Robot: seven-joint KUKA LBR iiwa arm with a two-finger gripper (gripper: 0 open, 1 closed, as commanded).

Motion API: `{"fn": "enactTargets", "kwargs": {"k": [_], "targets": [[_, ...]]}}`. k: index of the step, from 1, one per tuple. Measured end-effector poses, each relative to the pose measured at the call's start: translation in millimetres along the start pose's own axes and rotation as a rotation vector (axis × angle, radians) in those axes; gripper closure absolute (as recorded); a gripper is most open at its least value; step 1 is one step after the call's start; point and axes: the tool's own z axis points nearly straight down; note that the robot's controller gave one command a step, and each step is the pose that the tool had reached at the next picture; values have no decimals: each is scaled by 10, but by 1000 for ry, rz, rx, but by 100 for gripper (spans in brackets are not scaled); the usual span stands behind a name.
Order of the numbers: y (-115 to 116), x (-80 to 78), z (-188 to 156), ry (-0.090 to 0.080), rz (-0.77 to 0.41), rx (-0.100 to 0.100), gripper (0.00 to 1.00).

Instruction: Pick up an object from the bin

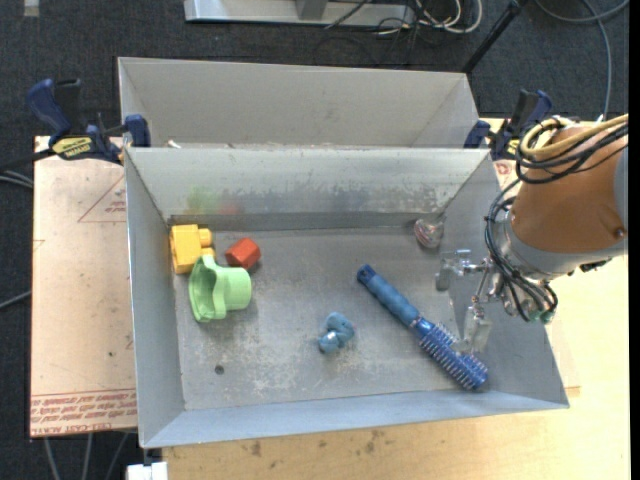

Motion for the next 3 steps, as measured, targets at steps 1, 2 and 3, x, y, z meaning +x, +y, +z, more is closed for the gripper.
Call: {"fn": "enactTargets", "kwargs": {"k": [1,2,3], "targets": [[193,265,814,-4,158,-3,0],[184,275,807,1,156,-1,100],[335,74,-527,-8,189,-1,100]]}}
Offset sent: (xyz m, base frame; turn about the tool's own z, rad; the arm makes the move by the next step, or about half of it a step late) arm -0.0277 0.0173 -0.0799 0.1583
